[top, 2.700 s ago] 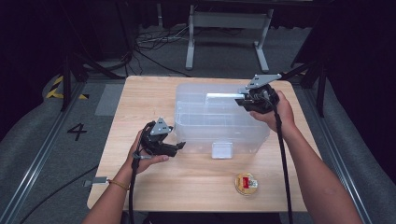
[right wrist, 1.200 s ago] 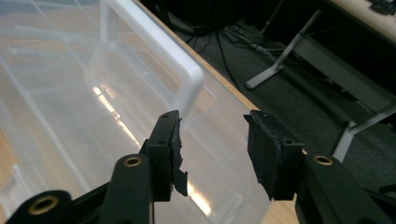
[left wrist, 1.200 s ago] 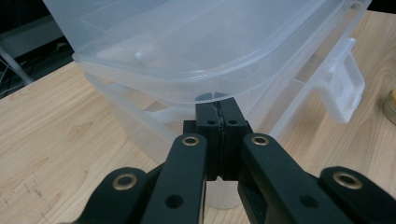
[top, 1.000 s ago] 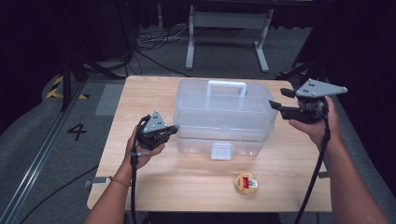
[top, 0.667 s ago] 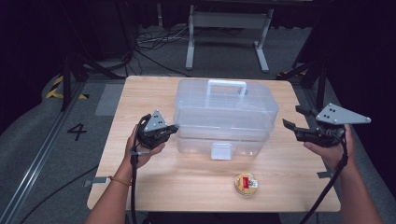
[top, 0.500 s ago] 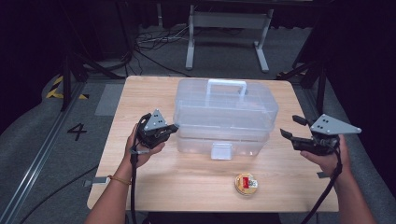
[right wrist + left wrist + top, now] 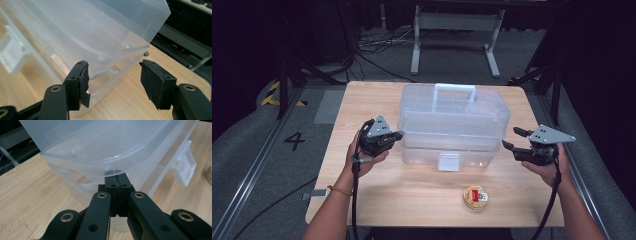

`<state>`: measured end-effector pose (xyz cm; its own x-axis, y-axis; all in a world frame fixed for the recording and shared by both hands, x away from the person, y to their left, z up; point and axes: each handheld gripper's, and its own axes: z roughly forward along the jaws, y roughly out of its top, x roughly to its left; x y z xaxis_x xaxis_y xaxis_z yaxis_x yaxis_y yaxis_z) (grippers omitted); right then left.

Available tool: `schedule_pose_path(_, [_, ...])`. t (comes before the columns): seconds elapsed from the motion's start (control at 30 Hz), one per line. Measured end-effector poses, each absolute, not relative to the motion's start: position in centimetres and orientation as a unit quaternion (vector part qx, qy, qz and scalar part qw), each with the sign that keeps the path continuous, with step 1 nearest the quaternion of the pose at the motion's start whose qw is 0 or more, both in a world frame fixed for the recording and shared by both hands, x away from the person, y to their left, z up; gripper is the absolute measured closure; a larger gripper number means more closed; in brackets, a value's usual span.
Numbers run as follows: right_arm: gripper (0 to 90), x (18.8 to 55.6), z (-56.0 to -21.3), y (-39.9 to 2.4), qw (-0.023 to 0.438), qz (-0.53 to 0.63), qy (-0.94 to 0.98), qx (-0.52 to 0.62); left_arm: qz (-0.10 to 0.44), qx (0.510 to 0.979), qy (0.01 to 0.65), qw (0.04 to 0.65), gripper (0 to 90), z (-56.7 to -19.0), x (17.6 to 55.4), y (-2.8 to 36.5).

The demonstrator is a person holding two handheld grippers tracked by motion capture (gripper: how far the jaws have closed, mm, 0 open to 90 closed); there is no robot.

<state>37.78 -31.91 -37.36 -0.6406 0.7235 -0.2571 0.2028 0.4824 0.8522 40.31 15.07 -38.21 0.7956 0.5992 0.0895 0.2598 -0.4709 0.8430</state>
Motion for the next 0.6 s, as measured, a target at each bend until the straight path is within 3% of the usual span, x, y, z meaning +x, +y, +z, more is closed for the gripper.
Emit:
schedule_pose_path(0.17, [42.7, 38.5, -37.7, -31.8, 0.318, 0.433, 0.792, 0.29, 0.198, 0.832, 0.257, 0.45, 89.5, -38.1, 40.4, 15.1])
schedule_pose_path(0.33, [49.7, 38.4, -37.3, -31.7, 0.345, 0.451, 0.774, 0.28, 0.214, 0.826, 0.262, 0.451, 77.8, -38.0, 39.9, 15.3])
schedule_pose_path(0.37, [50.1, 38.4, -37.2, -31.7, 0.352, 0.454, 0.77, 0.278, 0.214, 0.825, 0.267, 0.45, 71.0, -38.0, 39.8, 15.5])
schedule_pose_path(0.5, [54.0, 38.7, -36.5, -31.6, 0.368, 0.469, 0.753, 0.279, 0.214, 0.835, 0.253, 0.439, 60.6, -38.2, 38.9, 15.7])
schedule_pose_path(0.6, [54.0, 39.1, -36.0, -31.7, 0.362, 0.479, 0.747, 0.285, 0.21, 0.841, 0.235, 0.439, 58.8, -38.2, 37.8, 15.5])
